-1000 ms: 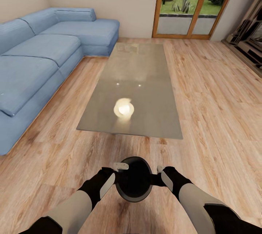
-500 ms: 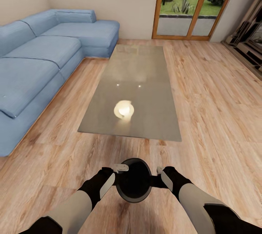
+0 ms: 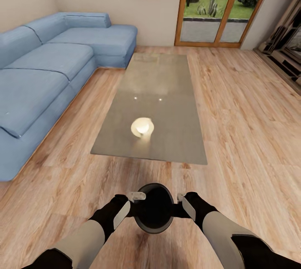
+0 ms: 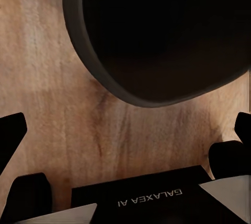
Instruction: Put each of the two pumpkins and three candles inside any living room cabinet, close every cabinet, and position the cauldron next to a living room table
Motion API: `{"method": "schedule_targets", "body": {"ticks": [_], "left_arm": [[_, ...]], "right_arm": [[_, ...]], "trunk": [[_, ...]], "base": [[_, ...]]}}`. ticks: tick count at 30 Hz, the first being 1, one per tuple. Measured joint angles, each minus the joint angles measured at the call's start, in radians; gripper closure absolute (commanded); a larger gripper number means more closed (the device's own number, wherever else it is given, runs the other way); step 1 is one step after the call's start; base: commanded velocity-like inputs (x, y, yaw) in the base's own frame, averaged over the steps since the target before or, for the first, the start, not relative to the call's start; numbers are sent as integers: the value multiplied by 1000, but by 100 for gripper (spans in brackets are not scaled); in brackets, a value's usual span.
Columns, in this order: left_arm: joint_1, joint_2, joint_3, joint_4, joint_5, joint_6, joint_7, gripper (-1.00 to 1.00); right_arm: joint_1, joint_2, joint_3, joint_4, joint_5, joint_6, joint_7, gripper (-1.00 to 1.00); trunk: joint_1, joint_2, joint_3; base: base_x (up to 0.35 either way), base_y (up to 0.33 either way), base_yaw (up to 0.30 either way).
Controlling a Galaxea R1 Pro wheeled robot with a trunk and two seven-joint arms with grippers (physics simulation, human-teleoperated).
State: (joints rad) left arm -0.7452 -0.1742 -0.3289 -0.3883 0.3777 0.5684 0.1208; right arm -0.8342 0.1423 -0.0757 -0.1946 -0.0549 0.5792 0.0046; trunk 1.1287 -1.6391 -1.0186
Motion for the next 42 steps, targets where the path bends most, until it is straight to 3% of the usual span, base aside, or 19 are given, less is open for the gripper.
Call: {"method": "schedule_targets", "body": {"ticks": [42], "left_arm": [[0,8,5,4,-2,0,-3,-100]], "right_arm": [[7,8,5,6,7,-3,-3,-100]], "trunk": [[-161,294,132]], "base": [[0,0,0]]}}
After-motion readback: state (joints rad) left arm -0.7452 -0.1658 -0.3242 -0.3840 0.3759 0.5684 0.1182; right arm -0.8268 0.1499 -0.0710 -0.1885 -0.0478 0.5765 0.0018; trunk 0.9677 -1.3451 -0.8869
